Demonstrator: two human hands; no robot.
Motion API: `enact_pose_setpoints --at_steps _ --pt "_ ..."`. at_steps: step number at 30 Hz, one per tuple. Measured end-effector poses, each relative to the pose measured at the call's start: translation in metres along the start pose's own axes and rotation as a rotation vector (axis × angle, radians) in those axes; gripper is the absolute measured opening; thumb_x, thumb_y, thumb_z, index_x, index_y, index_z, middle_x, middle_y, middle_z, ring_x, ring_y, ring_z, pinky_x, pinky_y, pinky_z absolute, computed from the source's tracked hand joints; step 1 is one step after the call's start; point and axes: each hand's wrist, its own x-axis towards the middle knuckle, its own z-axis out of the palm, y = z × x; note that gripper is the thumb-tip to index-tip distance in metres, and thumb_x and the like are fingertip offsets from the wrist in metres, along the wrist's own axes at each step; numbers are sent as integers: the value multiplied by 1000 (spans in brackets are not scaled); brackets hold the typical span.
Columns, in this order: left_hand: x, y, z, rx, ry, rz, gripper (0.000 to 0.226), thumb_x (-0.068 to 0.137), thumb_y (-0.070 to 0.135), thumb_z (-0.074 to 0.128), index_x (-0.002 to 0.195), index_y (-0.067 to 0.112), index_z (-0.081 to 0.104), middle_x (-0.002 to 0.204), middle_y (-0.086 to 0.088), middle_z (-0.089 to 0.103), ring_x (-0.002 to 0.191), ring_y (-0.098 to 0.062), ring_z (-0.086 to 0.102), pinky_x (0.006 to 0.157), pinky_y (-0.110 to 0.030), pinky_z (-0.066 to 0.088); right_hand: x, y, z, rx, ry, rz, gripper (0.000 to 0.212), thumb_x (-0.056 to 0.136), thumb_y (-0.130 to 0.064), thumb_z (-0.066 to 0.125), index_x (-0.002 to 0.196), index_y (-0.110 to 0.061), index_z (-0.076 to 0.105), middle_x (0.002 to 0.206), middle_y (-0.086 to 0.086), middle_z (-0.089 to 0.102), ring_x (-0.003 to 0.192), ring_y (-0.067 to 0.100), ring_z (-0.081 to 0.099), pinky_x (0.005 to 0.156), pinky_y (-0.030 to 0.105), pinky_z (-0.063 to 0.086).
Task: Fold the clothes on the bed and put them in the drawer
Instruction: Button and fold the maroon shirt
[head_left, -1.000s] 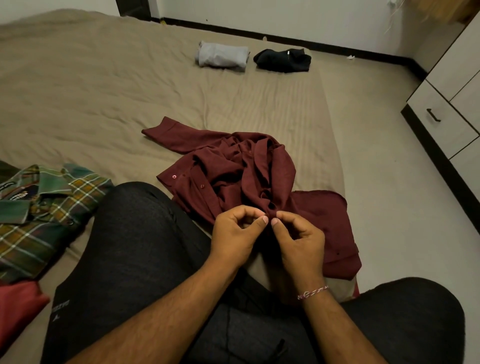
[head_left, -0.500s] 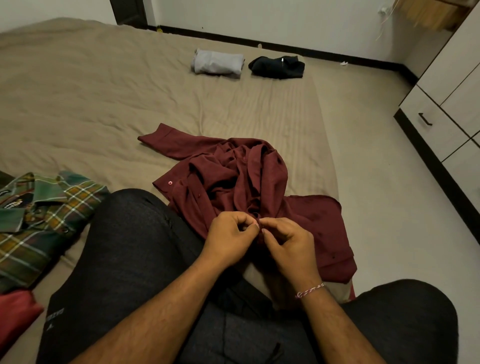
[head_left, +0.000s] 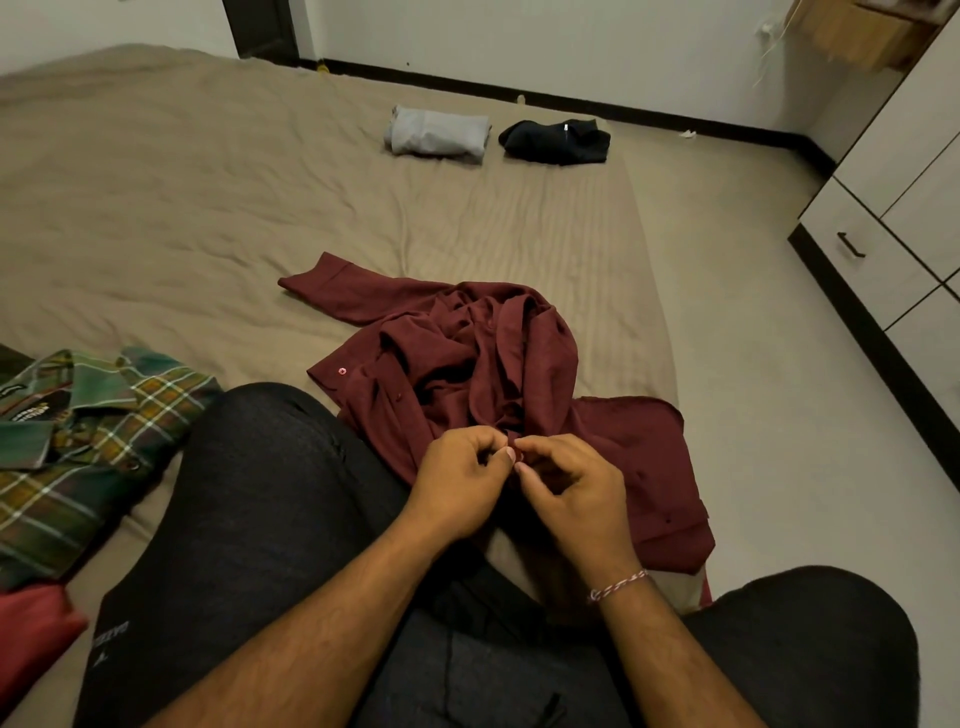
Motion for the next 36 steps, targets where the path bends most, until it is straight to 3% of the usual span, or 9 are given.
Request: enact_pose_setpoints --at_steps 3,8,12,20,26,32,36 --pt "1 1 -3 0 -36 21 19 97 16 67 80 22 75 78 8 74 76 -10 71 71 -27 55 0 2 -6 -73 -21 -53 23 84 -10 84 106 -17 80 99 -11 74 91 0 69 81 13 53" --pt "-3 6 2 -239 58 -57 8 94 10 74 89 10 80 81 -2 78 79 -14 75 75 -24 58 -1 1 -2 -124 65 -104 18 86 -9 83 103 -13 80 97 -8 74 92 0 68 83 15 52" --pt "-5 8 0 -244 44 -31 11 95 11 72 88 12 80 80 -4 76 74 -9 70 70 -19 55 -1 1 1 -126 58 -113 18 88 -8 81 105 -13 80 96 -8 72 90 2 67 80 15 53" --pt "-2 8 2 -277 48 -76 22 94 6 70 75 15 76 69 -5 72 62 -7 63 61 -23 50 -5 -2 7 -121 105 -105 19 85 -8 83 102 -14 78 98 -9 74 90 1 68 81 19 55" --pt "-3 10 1 -423 28 -125 17 95 2 66 83 4 77 84 -20 75 75 -19 69 75 -33 57 -2 -8 7 -120 105 -109 20 83 -8 83 100 -16 78 95 -11 73 85 1 68 75 23 57" --pt "-2 14 -2 -634 13 -118 18 98 1 62 85 0 75 86 -15 75 84 -21 72 83 -31 57 6 -18 4 35 169 -73 20 82 -6 85 97 -17 79 91 -13 74 79 6 71 69 22 58" --pt "3 15 2 -561 20 -41 21 100 4 61 84 12 74 85 -7 75 84 -16 70 81 -29 55 10 -19 10 258 209 142 21 84 -4 82 96 -22 80 88 -8 76 75 15 72 67 29 61"
